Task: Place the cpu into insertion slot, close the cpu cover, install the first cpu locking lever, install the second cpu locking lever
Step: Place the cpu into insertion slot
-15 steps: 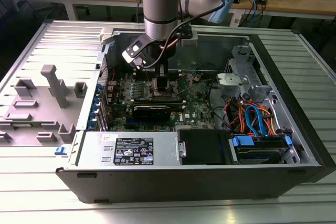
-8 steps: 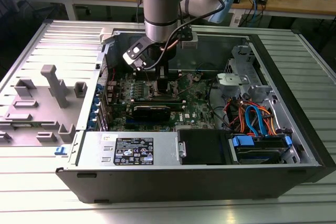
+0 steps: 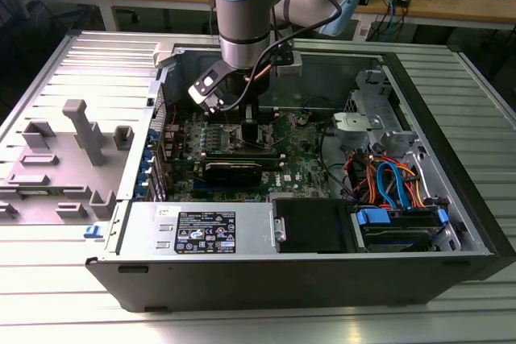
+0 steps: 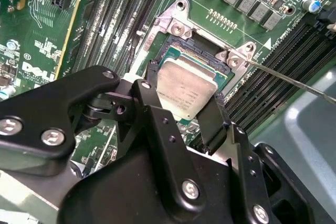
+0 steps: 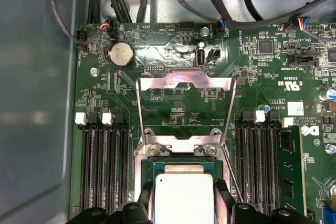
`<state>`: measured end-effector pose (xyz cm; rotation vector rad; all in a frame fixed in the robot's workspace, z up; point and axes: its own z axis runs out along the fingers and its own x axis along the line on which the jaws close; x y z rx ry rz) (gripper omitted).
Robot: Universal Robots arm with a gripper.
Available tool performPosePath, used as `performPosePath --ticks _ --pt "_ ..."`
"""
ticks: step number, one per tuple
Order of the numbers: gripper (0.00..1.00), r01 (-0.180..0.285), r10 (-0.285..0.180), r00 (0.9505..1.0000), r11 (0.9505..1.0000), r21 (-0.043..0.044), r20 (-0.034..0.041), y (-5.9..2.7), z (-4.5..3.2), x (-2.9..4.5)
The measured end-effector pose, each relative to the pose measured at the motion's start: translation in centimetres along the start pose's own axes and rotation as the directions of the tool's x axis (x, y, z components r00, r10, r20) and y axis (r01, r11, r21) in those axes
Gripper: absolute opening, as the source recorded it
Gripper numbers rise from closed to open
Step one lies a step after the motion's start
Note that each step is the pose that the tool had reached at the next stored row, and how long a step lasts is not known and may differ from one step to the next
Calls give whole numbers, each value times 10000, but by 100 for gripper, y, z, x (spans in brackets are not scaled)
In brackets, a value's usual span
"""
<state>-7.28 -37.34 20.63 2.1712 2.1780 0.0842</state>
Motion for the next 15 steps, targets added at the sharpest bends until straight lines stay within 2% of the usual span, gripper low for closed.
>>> performPosePath --ticks 9,15 --pt "55 26 -26 10000 10000 -1 -2 -22 53 4" --pt "55 70 -70 10000 10000 -25 2 -26 56 5"
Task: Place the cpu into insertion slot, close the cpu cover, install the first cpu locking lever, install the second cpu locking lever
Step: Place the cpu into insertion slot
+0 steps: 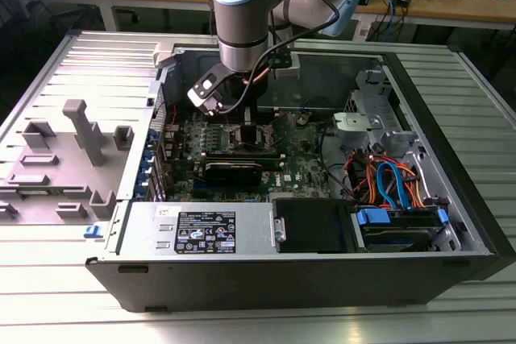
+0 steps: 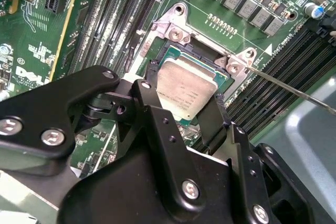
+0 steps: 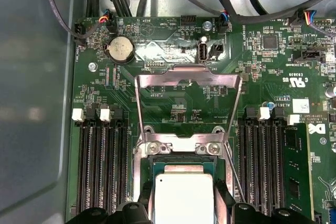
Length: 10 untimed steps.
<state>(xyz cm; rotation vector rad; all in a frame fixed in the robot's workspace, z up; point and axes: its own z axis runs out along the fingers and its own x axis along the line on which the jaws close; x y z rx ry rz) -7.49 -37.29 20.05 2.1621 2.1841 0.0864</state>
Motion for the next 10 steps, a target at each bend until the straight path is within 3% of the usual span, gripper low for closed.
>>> performPosePath --ticks 10 --pt "55 3 -3 10000 10000 -24 32 0 6 1"
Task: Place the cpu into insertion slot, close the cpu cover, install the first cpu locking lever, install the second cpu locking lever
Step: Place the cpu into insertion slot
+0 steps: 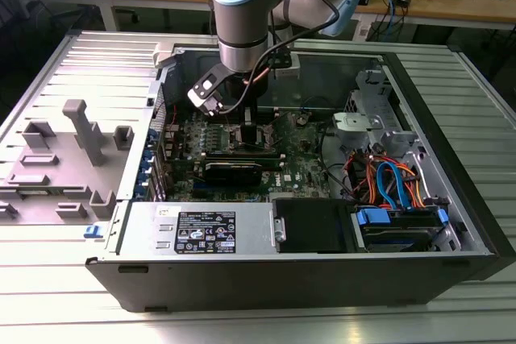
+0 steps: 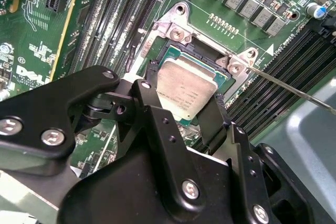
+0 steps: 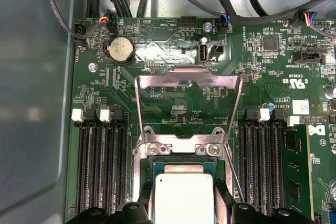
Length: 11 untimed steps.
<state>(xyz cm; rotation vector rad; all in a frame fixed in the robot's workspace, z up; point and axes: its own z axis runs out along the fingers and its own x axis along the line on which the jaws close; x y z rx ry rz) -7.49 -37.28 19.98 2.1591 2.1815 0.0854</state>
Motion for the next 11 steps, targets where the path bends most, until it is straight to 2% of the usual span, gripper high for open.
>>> performPosePath --ticks 11 --pt "55 -100 100 9999 9999 3 17 9 27 -1"
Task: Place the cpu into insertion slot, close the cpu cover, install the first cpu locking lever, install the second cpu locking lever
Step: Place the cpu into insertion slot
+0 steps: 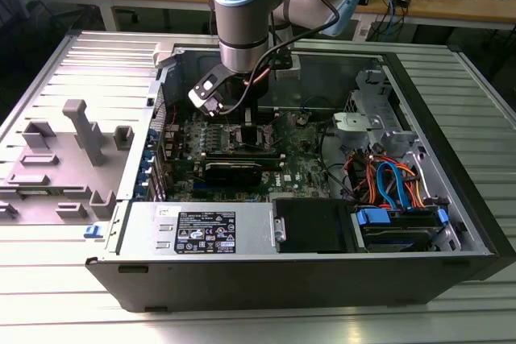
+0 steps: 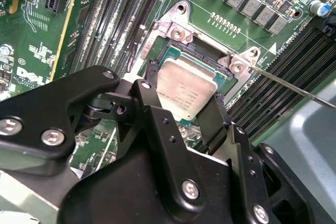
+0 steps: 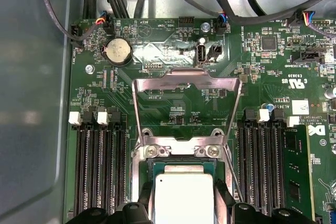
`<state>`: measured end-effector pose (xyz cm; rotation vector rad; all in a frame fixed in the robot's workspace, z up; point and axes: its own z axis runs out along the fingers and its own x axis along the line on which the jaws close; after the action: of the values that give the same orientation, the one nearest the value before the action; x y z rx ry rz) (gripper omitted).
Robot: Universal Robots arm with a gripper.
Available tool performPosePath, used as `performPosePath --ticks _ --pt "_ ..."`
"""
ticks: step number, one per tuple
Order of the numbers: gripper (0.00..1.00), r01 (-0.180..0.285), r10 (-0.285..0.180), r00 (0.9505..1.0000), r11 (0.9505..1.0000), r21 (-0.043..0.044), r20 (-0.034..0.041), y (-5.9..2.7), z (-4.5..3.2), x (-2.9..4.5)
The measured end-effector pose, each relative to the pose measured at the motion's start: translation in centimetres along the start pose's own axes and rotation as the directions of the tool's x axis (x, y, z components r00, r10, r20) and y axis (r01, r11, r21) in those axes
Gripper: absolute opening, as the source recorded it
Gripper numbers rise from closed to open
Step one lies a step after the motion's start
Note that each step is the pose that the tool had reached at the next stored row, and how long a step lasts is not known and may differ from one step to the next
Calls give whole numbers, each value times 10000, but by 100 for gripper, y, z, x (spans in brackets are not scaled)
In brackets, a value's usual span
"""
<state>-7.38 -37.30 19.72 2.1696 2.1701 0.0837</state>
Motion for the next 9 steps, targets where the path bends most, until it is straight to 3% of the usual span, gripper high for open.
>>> performPosePath --ticks 9 --pt "55 -2 2 10000 10000 -2 -4 0 3 1"
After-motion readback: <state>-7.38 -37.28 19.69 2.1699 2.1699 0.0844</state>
